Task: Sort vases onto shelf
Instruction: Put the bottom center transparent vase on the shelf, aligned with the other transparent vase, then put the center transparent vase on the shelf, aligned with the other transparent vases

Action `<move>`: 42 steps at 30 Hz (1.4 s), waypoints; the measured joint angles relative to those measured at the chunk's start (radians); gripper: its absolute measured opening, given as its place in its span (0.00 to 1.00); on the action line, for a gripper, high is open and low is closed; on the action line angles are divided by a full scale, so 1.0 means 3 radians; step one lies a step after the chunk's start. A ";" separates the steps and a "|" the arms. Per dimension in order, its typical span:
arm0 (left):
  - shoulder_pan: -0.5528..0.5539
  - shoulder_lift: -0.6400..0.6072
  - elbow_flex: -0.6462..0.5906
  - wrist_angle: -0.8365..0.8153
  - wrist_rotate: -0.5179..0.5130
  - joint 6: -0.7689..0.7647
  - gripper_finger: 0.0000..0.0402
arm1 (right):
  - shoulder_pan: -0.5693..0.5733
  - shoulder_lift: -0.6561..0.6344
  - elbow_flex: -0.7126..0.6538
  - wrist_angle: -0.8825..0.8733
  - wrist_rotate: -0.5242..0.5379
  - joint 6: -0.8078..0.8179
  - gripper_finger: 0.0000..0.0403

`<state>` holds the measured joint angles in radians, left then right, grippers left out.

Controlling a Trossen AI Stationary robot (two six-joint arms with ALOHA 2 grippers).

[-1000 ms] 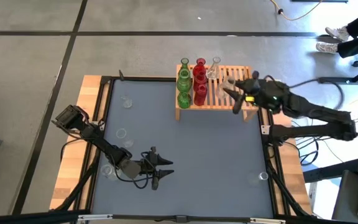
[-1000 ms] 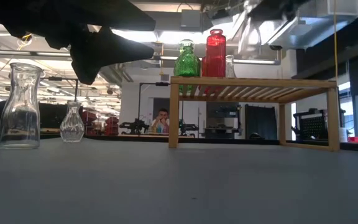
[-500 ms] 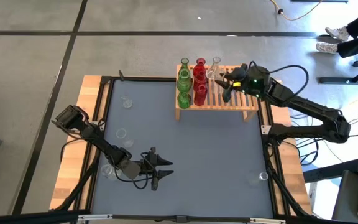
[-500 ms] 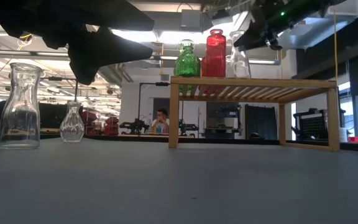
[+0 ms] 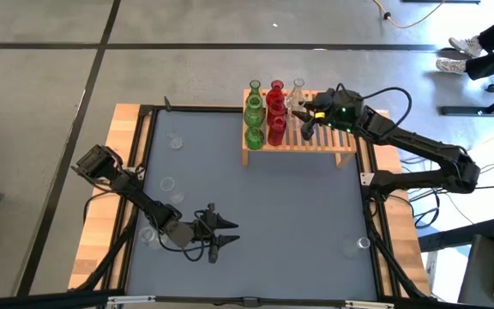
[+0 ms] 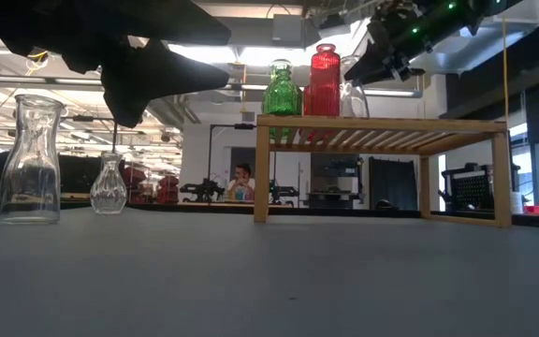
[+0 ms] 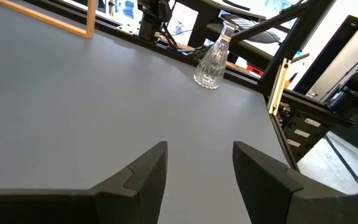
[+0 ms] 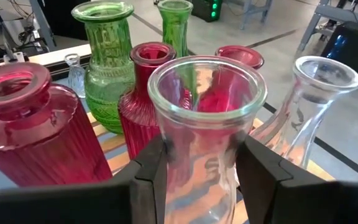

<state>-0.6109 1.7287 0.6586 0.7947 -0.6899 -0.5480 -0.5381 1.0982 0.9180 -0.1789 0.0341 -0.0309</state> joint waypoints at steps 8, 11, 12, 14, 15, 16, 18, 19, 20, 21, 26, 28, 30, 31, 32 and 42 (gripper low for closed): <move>-0.0001 0.0000 0.0000 0.0000 0.0004 -0.0001 0.44 | 0.0003 -0.0001 0.0000 0.0006 0.0008 -0.0011 0.33; -0.0001 0.0000 0.0000 0.0000 0.0011 -0.0001 0.44 | 0.0003 -0.0001 0.0000 0.0005 0.0031 -0.0007 0.38; -0.0001 0.0000 0.0000 0.0000 0.0011 -0.0001 0.44 | 0.0003 -0.0001 0.0000 0.0005 0.0050 -0.0008 0.41; -0.0001 0.0000 0.0000 0.0000 0.0010 -0.0001 0.44 | 0.0003 -0.0001 0.0000 0.0008 0.0086 -0.0007 0.47; -0.0001 0.0000 0.0000 0.0000 0.0011 -0.0001 0.44 | 0.0003 -0.0002 0.0000 0.0010 0.0089 -0.0006 0.51; -0.0001 0.0000 0.0000 0.0000 0.0012 -0.0002 0.44 | 0.0003 -0.0002 0.0000 0.0010 0.0088 -0.0008 0.53; -0.0001 0.0000 0.0000 0.0000 0.0013 -0.0003 0.44 | 0.0003 -0.0020 0.0000 0.0007 0.0088 -0.0012 0.58; -0.0001 0.0000 0.0000 0.0000 0.0012 -0.0003 0.44 | 0.0003 -0.0042 -0.0001 0.0006 0.0088 -0.0015 0.60; -0.0001 0.0000 0.0000 0.0001 0.0013 -0.0003 0.44 | 0.0003 -0.0068 -0.0001 0.0013 0.0088 -0.0035 0.62; -0.0001 0.0000 0.0000 0.0000 0.0013 -0.0004 0.44 | 0.0003 -0.0098 -0.0001 0.0020 0.0088 -0.0079 0.63; -0.0001 0.0000 0.0000 0.0000 0.0013 -0.0004 0.44 | 0.0003 -0.0253 -0.0001 0.0005 0.0094 -0.0113 0.66; -0.0001 0.0000 0.0000 0.0000 0.0013 -0.0001 0.44 | 0.0003 -0.0340 -0.0001 -0.0029 0.0096 -0.0114 0.66; -0.0001 0.0000 0.0000 0.0000 0.0013 -0.0003 0.44 | 0.0003 -0.0432 -0.0001 -0.0067 0.0097 -0.0120 0.66; -0.0001 0.0000 0.0000 0.0000 0.0012 -0.0002 0.44 | 0.0003 -0.0490 -0.0001 -0.0091 0.0093 -0.0125 0.66; -0.0001 0.0000 0.0000 0.0000 0.0013 -0.0001 0.44 | 0.0003 -0.0547 -0.0001 -0.0115 0.0089 -0.0126 0.66; 0.0068 -0.0003 0.0001 -0.0124 0.0137 0.0040 0.44 | 0.0239 -0.1129 -0.0001 -0.0900 -0.0164 0.0019 0.66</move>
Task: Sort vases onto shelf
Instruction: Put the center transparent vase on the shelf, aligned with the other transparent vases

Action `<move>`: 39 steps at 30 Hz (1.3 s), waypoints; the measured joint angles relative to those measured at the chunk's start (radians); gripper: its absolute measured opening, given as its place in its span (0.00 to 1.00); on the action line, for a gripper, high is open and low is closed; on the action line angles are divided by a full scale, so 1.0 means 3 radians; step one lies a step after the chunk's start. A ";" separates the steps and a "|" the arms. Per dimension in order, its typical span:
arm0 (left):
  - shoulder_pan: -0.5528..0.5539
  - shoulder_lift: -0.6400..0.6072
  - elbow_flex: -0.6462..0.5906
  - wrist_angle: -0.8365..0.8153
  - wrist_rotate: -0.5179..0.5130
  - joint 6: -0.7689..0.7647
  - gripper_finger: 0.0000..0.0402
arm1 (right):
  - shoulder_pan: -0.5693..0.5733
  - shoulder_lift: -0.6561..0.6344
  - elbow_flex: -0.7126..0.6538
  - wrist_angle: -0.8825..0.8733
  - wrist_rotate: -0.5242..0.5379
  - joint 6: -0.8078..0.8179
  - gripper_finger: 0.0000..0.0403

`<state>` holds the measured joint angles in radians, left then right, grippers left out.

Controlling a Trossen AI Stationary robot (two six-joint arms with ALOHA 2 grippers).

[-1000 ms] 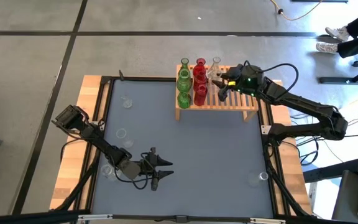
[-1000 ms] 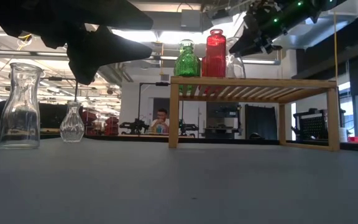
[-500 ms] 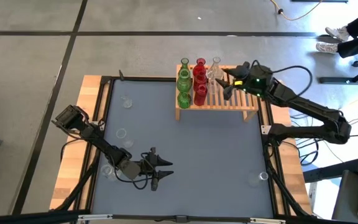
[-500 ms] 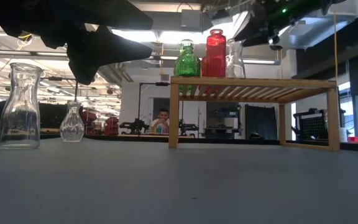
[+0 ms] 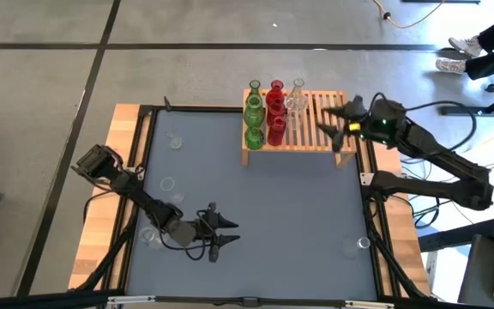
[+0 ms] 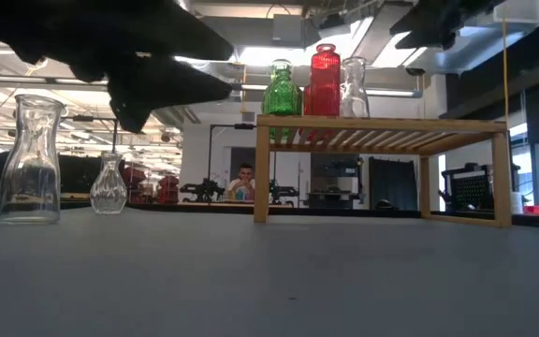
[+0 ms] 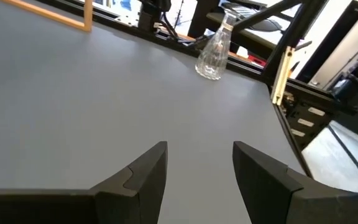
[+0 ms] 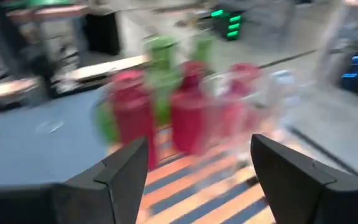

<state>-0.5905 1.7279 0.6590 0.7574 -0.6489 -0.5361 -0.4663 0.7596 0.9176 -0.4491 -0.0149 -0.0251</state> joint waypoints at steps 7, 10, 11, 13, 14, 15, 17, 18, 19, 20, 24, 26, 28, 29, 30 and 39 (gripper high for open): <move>0.0136 -0.0161 0.0217 -0.0434 0.0134 0.0179 0.44 | 0.0975 -0.0052 0.0000 -0.0362 0.0065 0.0174 0.66; 0.0159 -0.0272 0.0581 -0.1276 0.0142 0.0186 0.44 | 0.1460 -0.0002 0.0000 -0.0530 0.0535 0.0191 0.66; 0.0159 -0.0298 0.0724 -0.1632 0.0144 0.0160 0.44 | 0.1602 0.0016 -0.0002 -0.0585 0.0690 0.0231 0.66; 0.0158 -0.0325 0.1056 -0.2296 0.0193 0.0045 0.44 | 0.1872 0.0043 -0.0003 -0.0647 0.0931 0.0298 0.66; 0.0154 -0.0339 0.1228 -0.2659 0.0231 -0.0038 0.44 | 0.1997 0.0056 -0.0005 -0.0669 0.0999 0.0332 0.66; 0.0150 -0.0343 0.1397 -0.3003 0.0259 -0.0135 0.44 | 0.2122 0.0071 -0.0020 -0.0652 0.1047 0.0373 0.66; 0.0147 -0.0343 0.1744 -0.3654 0.0306 -0.0350 0.44 | 0.2367 0.0081 -0.0093 -0.0577 0.1099 0.0449 0.66; 0.0147 -0.0343 0.1895 -0.3968 0.0307 -0.0466 0.44 | 0.2474 0.0084 -0.0148 -0.0535 0.1132 0.0491 0.66; 0.0138 -0.0343 0.2055 -0.4283 0.0305 -0.0592 0.44 | 0.2578 0.0096 -0.0208 -0.0448 0.1164 0.0508 0.66; 0.0134 -0.0343 0.2202 -0.4566 0.0305 -0.0721 0.44 | 0.2662 0.0103 -0.0273 -0.0330 0.1198 0.0527 0.66; 0.0104 -0.0343 0.2715 -0.5538 0.0353 -0.1276 0.44 | 0.2959 0.0126 -0.0577 0.0078 0.1250 0.0616 0.66; 0.0102 -0.0343 0.2937 -0.5998 0.0500 -0.1625 0.44 | 0.3064 0.0150 -0.0727 0.0337 0.1271 0.0624 0.66; 0.0104 -0.0343 0.3122 -0.6416 0.0601 -0.1915 0.44 | 0.3159 0.0186 -0.0868 0.0596 0.1270 0.0626 0.66; 0.0104 -0.0343 0.3189 -0.6630 0.0618 -0.2067 0.44 | 0.3196 0.0208 -0.0928 0.0760 0.1271 0.0626 0.66; 0.0104 -0.0343 0.3244 -0.6846 0.0631 -0.2210 0.44 | 0.3225 0.0234 -0.0981 0.0884 0.1271 0.0622 0.66; 0.0240 -0.0346 0.3422 -0.7775 0.1137 -0.2772 0.44 | 0.3277 0.0600 -0.1080 0.1189 0.1332 0.0686 0.66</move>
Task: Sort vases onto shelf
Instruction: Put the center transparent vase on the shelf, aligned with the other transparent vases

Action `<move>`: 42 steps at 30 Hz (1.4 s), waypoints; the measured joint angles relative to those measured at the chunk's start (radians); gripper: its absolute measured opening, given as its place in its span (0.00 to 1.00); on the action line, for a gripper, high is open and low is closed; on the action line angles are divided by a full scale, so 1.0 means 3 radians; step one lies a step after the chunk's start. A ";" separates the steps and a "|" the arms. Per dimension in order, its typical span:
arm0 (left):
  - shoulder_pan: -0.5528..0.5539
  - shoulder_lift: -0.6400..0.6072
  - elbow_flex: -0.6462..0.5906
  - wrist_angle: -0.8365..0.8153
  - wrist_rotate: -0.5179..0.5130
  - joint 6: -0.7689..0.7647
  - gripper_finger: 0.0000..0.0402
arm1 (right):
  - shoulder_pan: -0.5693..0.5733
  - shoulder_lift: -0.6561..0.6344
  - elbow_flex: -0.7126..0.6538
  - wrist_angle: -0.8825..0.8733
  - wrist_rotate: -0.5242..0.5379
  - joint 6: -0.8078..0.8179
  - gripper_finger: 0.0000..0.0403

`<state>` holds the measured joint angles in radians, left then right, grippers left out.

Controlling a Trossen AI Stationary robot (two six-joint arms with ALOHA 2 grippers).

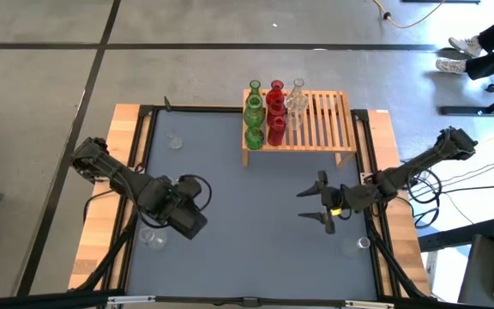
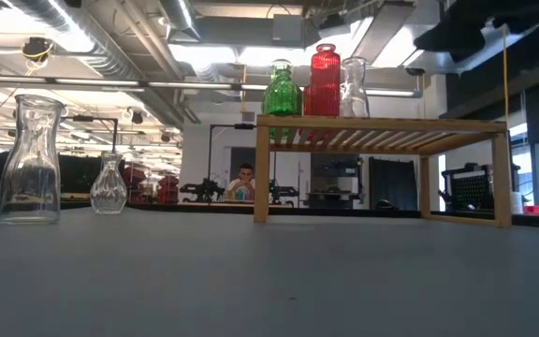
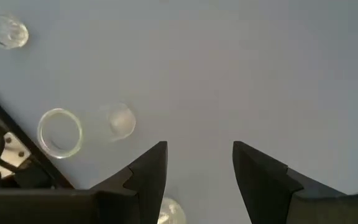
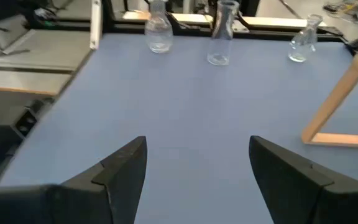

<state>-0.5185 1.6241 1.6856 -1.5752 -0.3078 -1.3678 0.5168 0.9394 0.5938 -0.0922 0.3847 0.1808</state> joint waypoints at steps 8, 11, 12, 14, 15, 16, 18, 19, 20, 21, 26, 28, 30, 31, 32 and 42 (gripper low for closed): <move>0.0200 -0.0160 -0.0193 0.0015 0.0195 0.0218 0.44 | 0.0000 0.0231 0.0016 0.0182 0.0150 -0.0005 0.66; 0.0240 -0.0266 -0.0340 0.0016 0.0319 0.0202 0.44 | 0.0000 0.0234 0.0022 0.0164 0.0150 -0.0006 0.66; 0.0262 -0.0307 -0.0418 0.0015 0.0353 0.0164 0.44 | 0.0000 0.0234 0.0022 0.0153 0.0150 -0.0006 0.66; 0.0316 -0.0390 -0.0569 0.0013 0.0393 0.0053 0.44 | 0.0000 0.0234 0.0022 0.0108 0.0150 -0.0006 0.66; 0.0338 -0.0438 -0.0640 0.0012 0.0413 0.0026 0.44 | 0.0000 0.0234 0.0022 0.0100 0.0151 -0.0006 0.66; 0.0359 -0.0474 -0.0703 0.0012 0.0412 0.0015 0.44 | 0.0000 0.0234 0.0022 0.0101 0.0151 -0.0006 0.66; 0.0409 -0.0525 -0.0828 0.0016 0.0383 0.0015 0.44 | 0.0000 0.0234 0.0022 0.0102 0.0153 -0.0007 0.66; 0.0441 -0.0535 -0.0889 0.0020 0.0393 0.0025 0.44 | 0.0000 0.0234 0.0022 0.0100 0.0165 -0.0008 0.66; 0.0481 -0.0539 -0.0956 0.0022 0.0424 0.0038 0.44 | 0.0000 0.0234 0.0022 0.0101 0.0174 -0.0015 0.66; 0.0521 -0.0540 -0.1021 0.0027 0.0457 0.0073 0.44 | 0.0000 0.0234 0.0022 0.0102 0.0175 -0.0018 0.66; 0.0670 -0.0543 -0.1298 0.0149 0.0476 0.0308 0.44 | 0.0000 0.0234 0.0022 0.0103 0.0177 -0.0020 0.66; 0.0715 -0.0543 -0.1396 0.0219 0.0506 0.0343 0.44 | 0.0000 0.0234 0.0023 0.0103 0.0177 -0.0020 0.66; 0.0742 -0.0543 -0.1475 0.0232 0.0523 0.0389 0.44 | 0.0000 0.0234 0.0023 0.0103 0.0177 -0.0020 0.66; 0.0754 -0.0543 -0.1516 0.0231 0.0514 0.0393 0.44 | 0.0000 0.0234 0.0023 0.0105 0.0177 -0.0020 0.66; 0.0761 -0.0543 -0.1558 0.0236 0.0499 0.0393 0.44 | 0.0000 0.0234 0.0023 0.0105 0.0177 -0.0020 0.66; 0.0791 -0.0543 -0.1891 0.0688 0.0483 0.0493 0.40 | 0.0000 0.0234 0.0025 0.0105 0.0177 -0.0027 0.66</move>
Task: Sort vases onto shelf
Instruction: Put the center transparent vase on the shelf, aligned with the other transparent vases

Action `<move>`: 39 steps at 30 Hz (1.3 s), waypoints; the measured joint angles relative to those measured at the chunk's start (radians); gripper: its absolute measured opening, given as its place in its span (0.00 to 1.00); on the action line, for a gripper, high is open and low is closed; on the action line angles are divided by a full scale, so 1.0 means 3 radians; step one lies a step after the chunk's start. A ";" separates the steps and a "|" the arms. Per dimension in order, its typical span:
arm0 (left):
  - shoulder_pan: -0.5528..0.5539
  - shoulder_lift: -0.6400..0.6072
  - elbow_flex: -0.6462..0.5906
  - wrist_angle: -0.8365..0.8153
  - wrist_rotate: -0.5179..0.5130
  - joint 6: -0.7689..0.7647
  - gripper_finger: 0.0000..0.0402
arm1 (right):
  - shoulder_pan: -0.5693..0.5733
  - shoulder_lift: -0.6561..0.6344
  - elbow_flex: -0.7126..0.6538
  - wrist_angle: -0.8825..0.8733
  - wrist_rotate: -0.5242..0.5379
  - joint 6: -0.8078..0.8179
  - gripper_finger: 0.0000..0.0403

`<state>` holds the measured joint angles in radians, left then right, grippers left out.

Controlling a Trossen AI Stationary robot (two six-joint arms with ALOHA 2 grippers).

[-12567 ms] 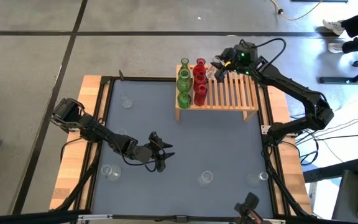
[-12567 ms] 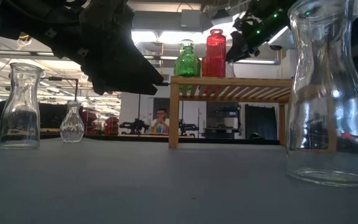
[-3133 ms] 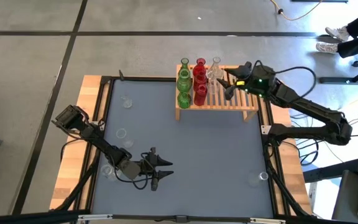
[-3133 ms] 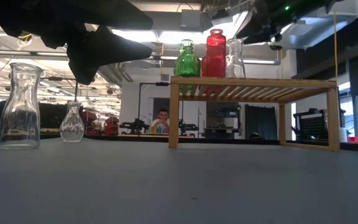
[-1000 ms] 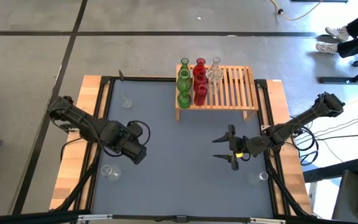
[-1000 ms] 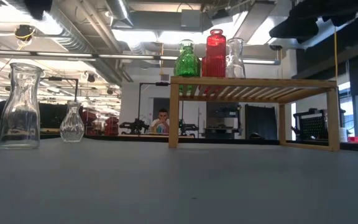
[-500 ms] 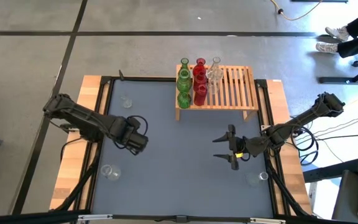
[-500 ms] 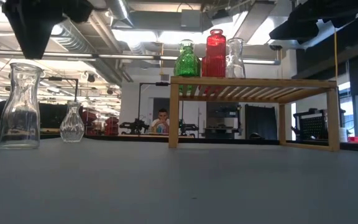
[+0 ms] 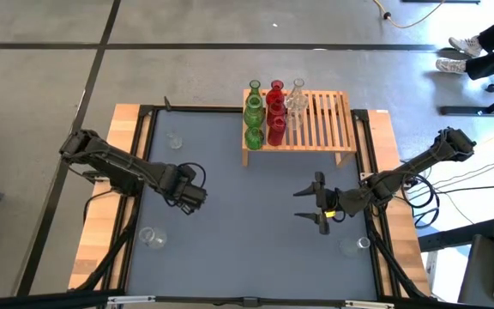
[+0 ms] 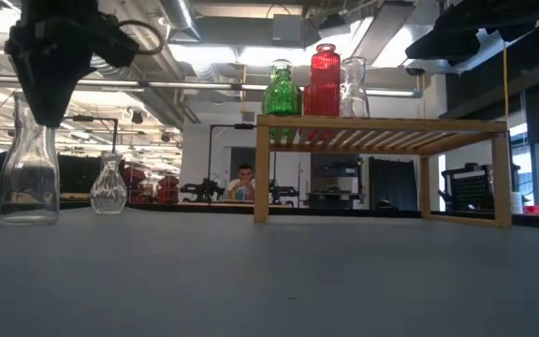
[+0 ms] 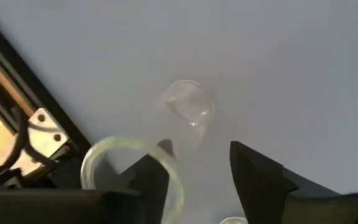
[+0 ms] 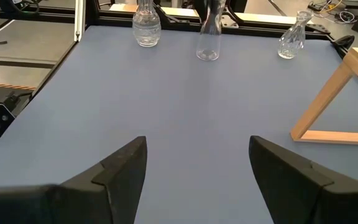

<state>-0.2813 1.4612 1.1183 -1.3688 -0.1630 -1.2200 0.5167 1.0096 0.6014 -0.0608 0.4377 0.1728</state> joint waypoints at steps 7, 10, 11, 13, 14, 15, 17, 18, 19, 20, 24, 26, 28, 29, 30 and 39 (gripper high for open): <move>0.0005 0.0000 -0.0100 0.0314 0.0023 0.0117 0.21 | 0.0000 0.0000 0.0000 0.0000 0.0001 -0.0001 0.66; 0.0003 0.0000 -0.0070 0.0444 0.0074 0.0261 0.12 | 0.0000 0.0000 0.0000 0.0000 0.0001 -0.0002 0.66; 0.0003 0.0000 -0.0057 0.0477 0.0062 0.0295 0.09 | 0.0000 0.0000 0.0000 0.0000 0.0001 -0.0001 0.66; 0.0005 0.0000 -0.0021 0.0538 0.0076 0.0381 0.04 | 0.0000 0.0000 0.0000 0.0000 0.0001 -0.0001 0.66; -0.0002 0.0003 0.0006 0.0590 0.0081 0.0419 0.04 | 0.0000 0.0000 0.0000 0.0000 0.0001 -0.0001 0.66; -0.0008 0.0006 0.0045 0.0632 0.0083 0.0437 0.04 | 0.0000 0.0000 0.0000 0.0000 0.0001 -0.0001 0.66; -0.0016 0.0006 0.0137 0.0692 0.0082 0.0490 0.05 | 0.0000 0.0000 0.0000 0.0000 0.0001 -0.0001 0.66; -0.0025 0.0005 0.0184 0.0749 0.0071 0.0525 0.05 | 0.0000 0.0000 0.0000 0.0000 0.0001 -0.0001 0.66; -0.0037 0.0006 0.0240 0.0822 0.0043 0.0563 0.06 | 0.0000 0.0000 0.0000 0.0000 0.0001 -0.0001 0.66; -0.0048 0.0022 0.0302 0.0888 0.0005 0.0604 0.06 | 0.0000 0.0000 0.0000 0.0000 0.0001 -0.0001 0.66; -0.0086 0.0212 0.0681 0.0967 -0.0147 0.0720 0.04 | 0.0000 0.0000 0.0000 0.0001 0.0012 0.0000 0.66; -0.0093 0.0394 0.0952 0.0969 -0.0185 0.0862 0.04 | 0.0000 -0.0001 0.0000 0.0001 0.0071 0.0001 0.66; -0.0093 0.0603 0.1238 0.0954 -0.0180 0.1013 0.04 | 0.0000 -0.0001 0.0000 0.0001 0.0113 0.0003 0.66; -0.0095 0.0710 0.1385 0.0942 -0.0171 0.1086 0.04 | 0.0000 -0.0001 0.0000 0.0001 0.0113 0.0004 0.66; -0.0103 0.0822 0.1534 0.0939 -0.0150 0.1154 0.04 | -0.0001 -0.0001 0.0000 0.0001 0.0114 0.0005 0.66; -0.0202 0.1769 0.2674 0.0683 0.0058 0.1662 0.04 | 0.0000 -0.0001 0.0000 -0.0001 0.0078 0.0016 0.66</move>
<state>-0.3418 1.9919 1.9204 -1.1639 -0.1455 -0.7216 0.5167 1.0092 0.6014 -0.0612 0.4610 0.1777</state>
